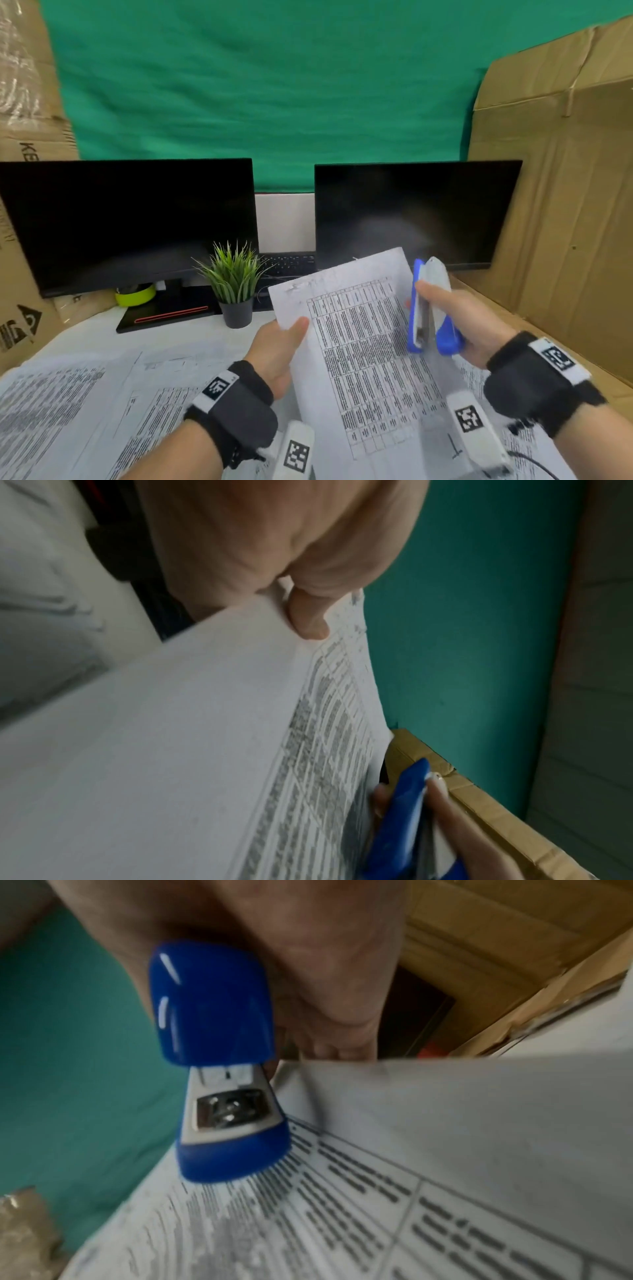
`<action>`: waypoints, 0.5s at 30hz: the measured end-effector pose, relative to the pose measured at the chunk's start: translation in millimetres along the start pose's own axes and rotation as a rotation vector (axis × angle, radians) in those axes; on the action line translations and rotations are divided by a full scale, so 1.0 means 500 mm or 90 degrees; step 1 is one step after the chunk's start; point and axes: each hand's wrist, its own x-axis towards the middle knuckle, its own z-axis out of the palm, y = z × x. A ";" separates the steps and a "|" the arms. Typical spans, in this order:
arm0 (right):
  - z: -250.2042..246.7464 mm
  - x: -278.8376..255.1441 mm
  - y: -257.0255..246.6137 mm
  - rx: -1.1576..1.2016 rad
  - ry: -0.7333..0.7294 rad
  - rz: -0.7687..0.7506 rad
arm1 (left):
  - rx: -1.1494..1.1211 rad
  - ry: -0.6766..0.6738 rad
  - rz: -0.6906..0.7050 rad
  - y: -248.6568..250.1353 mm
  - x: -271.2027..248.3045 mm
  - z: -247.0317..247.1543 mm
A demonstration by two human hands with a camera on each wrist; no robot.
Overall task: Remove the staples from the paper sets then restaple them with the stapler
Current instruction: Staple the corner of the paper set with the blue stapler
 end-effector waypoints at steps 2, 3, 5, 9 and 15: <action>-0.019 -0.003 0.017 -0.094 0.014 0.007 | 0.001 -0.047 -0.025 -0.005 0.006 0.018; -0.032 0.000 0.020 -0.115 0.057 0.008 | 0.026 -0.065 -0.030 -0.005 0.008 0.024; -0.079 0.015 0.021 -0.134 0.182 0.021 | 0.114 -0.055 -0.028 -0.003 0.013 0.025; -0.195 0.046 0.038 -0.405 0.376 0.084 | 0.352 0.014 -0.017 -0.009 0.058 -0.040; -0.102 0.059 0.091 -0.292 0.281 0.007 | 0.616 0.099 -0.057 -0.042 0.148 -0.116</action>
